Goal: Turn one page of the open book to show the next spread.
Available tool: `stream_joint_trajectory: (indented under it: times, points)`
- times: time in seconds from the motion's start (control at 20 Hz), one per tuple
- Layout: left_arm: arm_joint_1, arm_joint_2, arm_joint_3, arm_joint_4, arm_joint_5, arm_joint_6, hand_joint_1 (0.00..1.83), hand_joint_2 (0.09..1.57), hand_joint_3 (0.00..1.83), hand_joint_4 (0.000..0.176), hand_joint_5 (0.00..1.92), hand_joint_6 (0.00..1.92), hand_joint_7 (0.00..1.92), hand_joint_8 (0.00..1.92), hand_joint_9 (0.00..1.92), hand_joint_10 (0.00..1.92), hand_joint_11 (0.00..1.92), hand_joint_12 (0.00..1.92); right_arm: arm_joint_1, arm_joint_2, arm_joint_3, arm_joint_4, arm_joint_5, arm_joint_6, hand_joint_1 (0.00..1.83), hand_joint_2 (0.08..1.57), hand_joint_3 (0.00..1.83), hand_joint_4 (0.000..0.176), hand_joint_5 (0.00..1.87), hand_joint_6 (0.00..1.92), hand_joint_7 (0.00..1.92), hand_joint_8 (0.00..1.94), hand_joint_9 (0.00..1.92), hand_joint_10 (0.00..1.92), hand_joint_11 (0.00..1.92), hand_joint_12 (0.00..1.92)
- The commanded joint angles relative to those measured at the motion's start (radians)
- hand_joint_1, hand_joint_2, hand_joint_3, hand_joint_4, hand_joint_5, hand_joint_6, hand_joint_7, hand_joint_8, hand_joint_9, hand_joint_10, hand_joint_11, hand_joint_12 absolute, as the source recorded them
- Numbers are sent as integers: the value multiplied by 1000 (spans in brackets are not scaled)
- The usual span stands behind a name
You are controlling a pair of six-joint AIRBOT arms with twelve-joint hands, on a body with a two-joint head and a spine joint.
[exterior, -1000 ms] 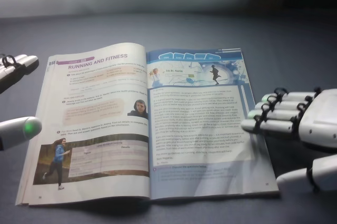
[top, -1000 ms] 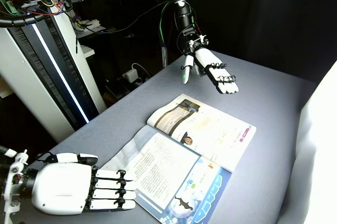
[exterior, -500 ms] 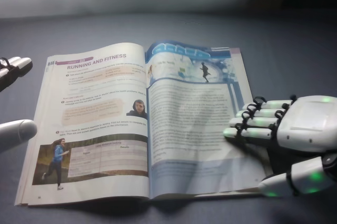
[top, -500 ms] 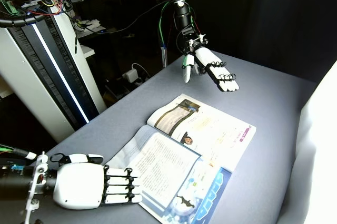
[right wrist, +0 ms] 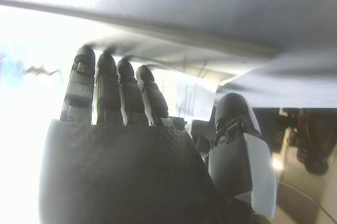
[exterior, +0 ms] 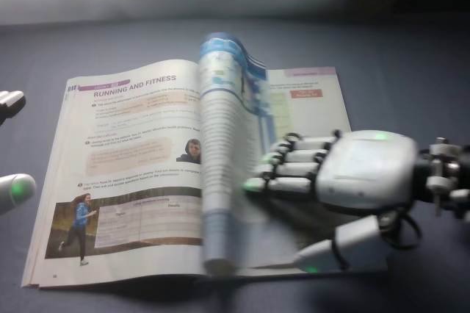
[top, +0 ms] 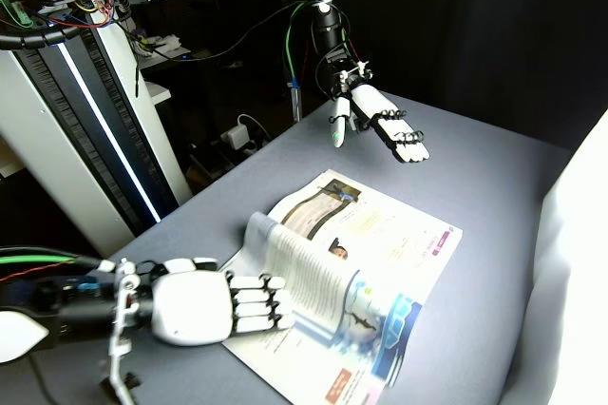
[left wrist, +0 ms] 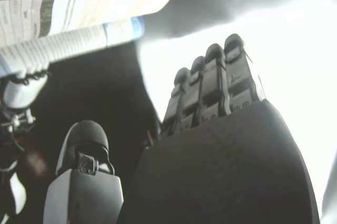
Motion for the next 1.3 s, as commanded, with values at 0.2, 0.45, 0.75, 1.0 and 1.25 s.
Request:
stream_joint_trajectory:
  times: [0.2,0.45,0.75,1.0,1.25]
  points:
    - [16,-15,4,-28,-124,-13,24,1176,3,0,0,0,0,0,0,0,0,0,81,-90,62,21,183,2,0,1173,0,0,0,0,0,0,0,0,0,0]
    - [17,-31,19,-26,-119,-26,7,1181,0,0,0,0,0,0,0,0,0,0,184,-178,103,-47,241,0,0,1177,0,0,0,0,0,0,0,0,0,0]
    - [17,-36,24,-25,-121,-29,51,1421,47,89,20,2,3,0,0,0,8,4,283,-221,90,-113,342,3,1,1161,0,0,0,0,0,0,0,0,0,0]
    - [17,-37,26,-27,-138,-30,166,1456,0,0,77,26,40,11,0,0,0,0,317,-173,34,-117,504,5,26,1198,9,0,0,0,0,0,0,0,0,0]
    - [17,-34,19,-39,-162,-30,322,1358,1,97,4,1,23,2,6,2,16,9,322,-68,-31,-108,609,5,0,1163,0,0,0,0,0,0,0,0,0,0]
